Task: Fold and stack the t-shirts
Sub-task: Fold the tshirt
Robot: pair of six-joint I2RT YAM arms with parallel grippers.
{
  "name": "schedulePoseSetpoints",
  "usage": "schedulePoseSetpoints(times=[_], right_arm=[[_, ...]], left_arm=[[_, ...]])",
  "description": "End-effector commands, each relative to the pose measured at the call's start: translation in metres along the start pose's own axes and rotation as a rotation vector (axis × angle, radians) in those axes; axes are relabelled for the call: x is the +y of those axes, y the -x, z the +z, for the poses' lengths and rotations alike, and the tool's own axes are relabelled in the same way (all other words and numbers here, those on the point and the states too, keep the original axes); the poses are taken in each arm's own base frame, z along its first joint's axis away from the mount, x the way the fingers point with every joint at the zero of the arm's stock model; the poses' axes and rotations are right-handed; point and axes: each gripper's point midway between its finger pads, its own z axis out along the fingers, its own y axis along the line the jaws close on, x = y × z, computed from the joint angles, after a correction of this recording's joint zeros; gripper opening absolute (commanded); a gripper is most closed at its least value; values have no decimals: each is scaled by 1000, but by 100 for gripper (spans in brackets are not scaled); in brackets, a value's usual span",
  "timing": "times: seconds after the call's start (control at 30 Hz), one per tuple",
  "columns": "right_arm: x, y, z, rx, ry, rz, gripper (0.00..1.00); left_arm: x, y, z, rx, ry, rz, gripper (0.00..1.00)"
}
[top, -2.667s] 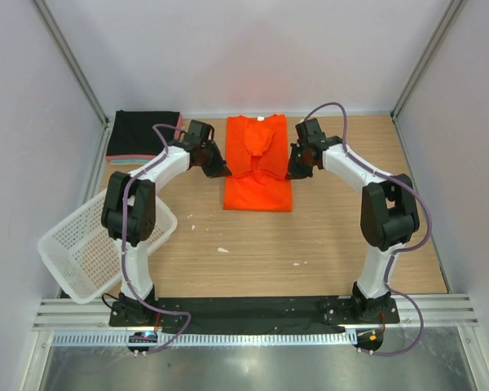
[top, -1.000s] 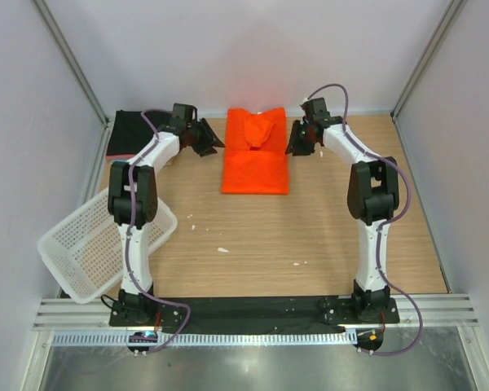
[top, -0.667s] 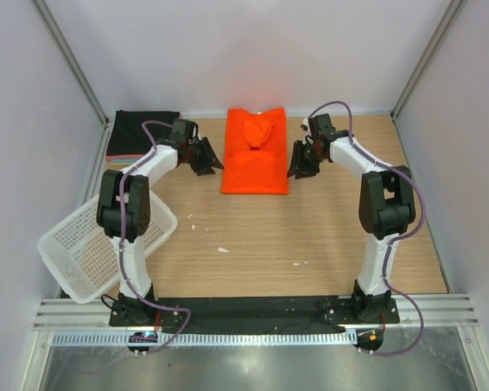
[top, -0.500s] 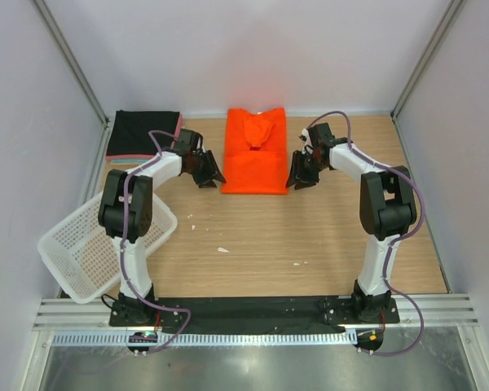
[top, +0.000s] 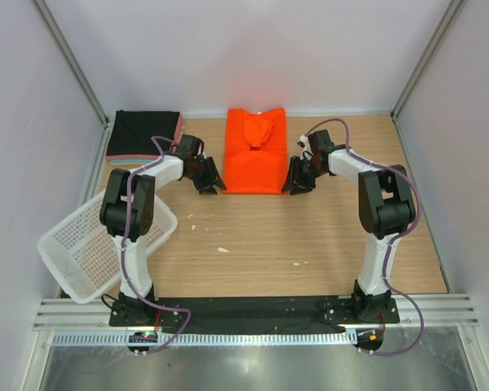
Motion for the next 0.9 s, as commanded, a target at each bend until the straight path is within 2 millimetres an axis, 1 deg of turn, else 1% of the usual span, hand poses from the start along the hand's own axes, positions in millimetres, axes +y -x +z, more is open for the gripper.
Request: schedulePoseSetpoints(times=[0.0, 0.1, 0.17, 0.2, 0.27, 0.3, 0.33, 0.37, 0.4, 0.43, 0.5, 0.53, 0.57, 0.6, 0.67, 0.7, 0.73, 0.77, 0.8, 0.83, 0.87], right_arm=[[0, 5, 7, -10, 36, 11, 42], [-4, 2, 10, -6, 27, 13, 41], [-6, 3, 11, -9, 31, 15, 39], [-7, 2, 13, -6, 32, 17, 38], [-9, 1, 13, -2, 30, 18, 29], [-10, 2, 14, -2, 26, 17, 24], [-10, 1, 14, -1, 25, 17, 14], [-12, 1, 13, 1, 18, 21, 9], [-13, 1, 13, -1, 6, 24, 3], [-14, 0, 12, 1, -5, 31, 1], [-16, -5, 9, 9, -18, 40, 1], [-17, -7, 7, 10, -23, 42, 1], [-15, -7, 2, -1, -27, 38, 1], [-21, -13, 1, 2, -54, 49, 1], [-21, -18, -7, -11, -67, 50, 1], [-26, -28, -7, 2, -79, 63, 1], [-28, -33, -9, 1, -92, 77, 1], [-27, -34, -14, -15, -92, 77, 1], [-33, -48, -13, 6, -107, 91, 1], [-36, -54, -15, 6, -117, 98, 1], [-35, -56, -22, -13, -119, 94, 1]], left_arm=[[-3, 1, 8, 8, -19, 23, 42], [-3, -2, 12, 24, -28, 19, 40], [-4, -3, 13, 31, -37, 15, 35], [-5, -3, 13, 33, -39, 13, 28], [-7, -2, 13, 35, -47, 10, 19], [-8, -2, 13, 36, -50, 9, 10], [-8, -2, 13, 37, -49, 5, 6], [-8, -3, 12, 39, -49, 1, 2], [-10, -2, 10, 37, -53, 1, 0], [-11, -2, 9, 36, -56, 0, 0], [-8, -5, 7, 35, -41, -13, 0], [-10, -4, 1, 25, -39, -12, 0], [-9, -7, -1, 26, -30, -15, 0], [-10, -7, -6, 16, -25, -11, 0], [-12, -12, -10, 22, -25, -9, 0], [-13, -16, -11, 26, -24, -8, 0], [-14, -23, -14, 32, -22, -1, 0], [-12, -29, -16, 41, -10, -1, 0], [-10, -33, -17, 44, 1, -4, 0], [-3, -44, -16, 57, 29, -7, 0], [-2, -48, -19, 58, 33, -9, 0]])
